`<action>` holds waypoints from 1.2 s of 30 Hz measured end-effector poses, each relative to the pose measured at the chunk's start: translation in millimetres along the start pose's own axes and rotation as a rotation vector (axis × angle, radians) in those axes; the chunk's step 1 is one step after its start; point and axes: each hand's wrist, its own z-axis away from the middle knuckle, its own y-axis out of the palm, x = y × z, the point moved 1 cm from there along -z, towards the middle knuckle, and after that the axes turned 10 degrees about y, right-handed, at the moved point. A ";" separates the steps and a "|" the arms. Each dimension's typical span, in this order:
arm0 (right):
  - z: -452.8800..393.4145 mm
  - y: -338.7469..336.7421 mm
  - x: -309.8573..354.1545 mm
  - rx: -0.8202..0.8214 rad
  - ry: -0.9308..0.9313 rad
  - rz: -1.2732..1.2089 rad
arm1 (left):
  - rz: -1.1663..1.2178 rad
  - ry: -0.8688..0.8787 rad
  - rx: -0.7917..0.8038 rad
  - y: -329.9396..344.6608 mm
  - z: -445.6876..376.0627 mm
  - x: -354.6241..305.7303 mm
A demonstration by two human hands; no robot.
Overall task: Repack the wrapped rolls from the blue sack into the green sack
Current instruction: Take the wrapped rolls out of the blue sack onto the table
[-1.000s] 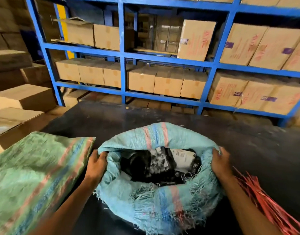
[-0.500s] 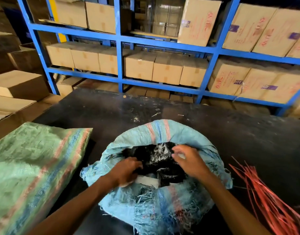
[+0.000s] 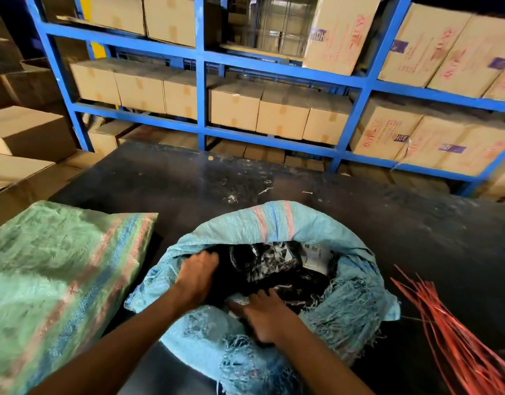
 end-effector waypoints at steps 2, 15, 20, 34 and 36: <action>-3.6 -1.6 5.4 0.021 0.020 0.030 | 0.158 -0.025 -0.075 -1.0 4.9 9.6; 72.2 -37.2 -73.9 -0.614 0.380 -0.797 | 0.837 -0.185 -0.715 -101.2 18.0 12.1; 163.3 -30.7 -89.2 -0.753 0.494 -0.958 | 0.891 -0.049 -0.716 -129.3 31.1 -55.2; 361.4 148.1 -23.0 -0.277 0.936 -0.921 | 0.839 0.279 -0.120 -7.6 120.9 -275.5; 362.4 163.2 -7.6 -0.280 0.995 -0.946 | 0.855 0.230 -0.041 12.4 126.9 -285.8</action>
